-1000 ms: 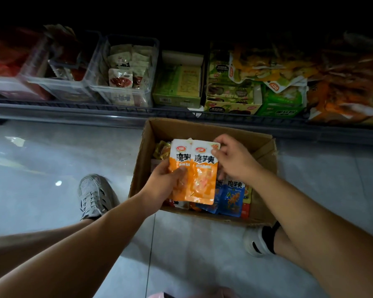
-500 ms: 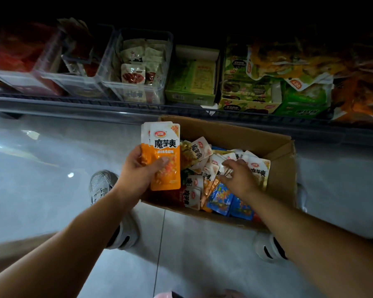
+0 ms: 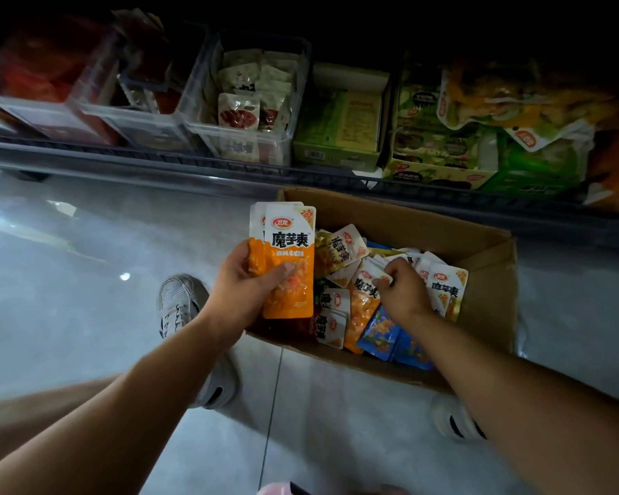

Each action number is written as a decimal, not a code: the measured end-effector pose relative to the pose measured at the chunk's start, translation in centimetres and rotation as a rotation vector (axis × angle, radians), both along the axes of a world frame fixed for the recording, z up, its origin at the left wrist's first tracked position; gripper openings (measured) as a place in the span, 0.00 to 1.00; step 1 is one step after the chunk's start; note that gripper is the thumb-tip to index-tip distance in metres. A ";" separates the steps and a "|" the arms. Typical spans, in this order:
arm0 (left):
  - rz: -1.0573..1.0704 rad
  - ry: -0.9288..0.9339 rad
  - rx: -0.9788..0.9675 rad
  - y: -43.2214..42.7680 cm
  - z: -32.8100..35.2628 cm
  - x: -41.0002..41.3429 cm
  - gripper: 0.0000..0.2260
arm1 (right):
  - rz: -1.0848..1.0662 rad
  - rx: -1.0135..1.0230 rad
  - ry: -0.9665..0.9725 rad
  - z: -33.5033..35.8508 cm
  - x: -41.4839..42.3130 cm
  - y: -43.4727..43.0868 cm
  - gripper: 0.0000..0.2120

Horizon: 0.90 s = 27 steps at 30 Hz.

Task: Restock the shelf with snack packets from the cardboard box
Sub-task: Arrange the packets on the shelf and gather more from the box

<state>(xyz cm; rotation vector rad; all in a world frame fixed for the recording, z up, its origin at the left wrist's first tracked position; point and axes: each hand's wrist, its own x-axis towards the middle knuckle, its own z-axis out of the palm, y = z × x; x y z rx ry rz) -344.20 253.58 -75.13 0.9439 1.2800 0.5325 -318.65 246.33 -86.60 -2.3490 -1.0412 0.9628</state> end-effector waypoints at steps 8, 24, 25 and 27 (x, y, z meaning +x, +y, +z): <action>-0.031 -0.045 0.005 0.1 0.7 1.1 0.15 | -0.109 0.185 0.100 9.7 3.7 1.7 0.06; -0.045 -0.089 -0.086 -0.7 0.9 0.5 0.19 | -0.109 0.199 0.515 11.9 -1.9 3.3 0.06; -0.019 -0.088 -0.081 -0.6 0.8 0.3 0.18 | -0.072 0.139 0.389 10.5 -1.0 2.9 0.07; -0.011 -0.084 -0.071 -0.3 0.7 0.1 0.19 | 0.047 -0.008 0.122 7.2 0.7 1.7 0.10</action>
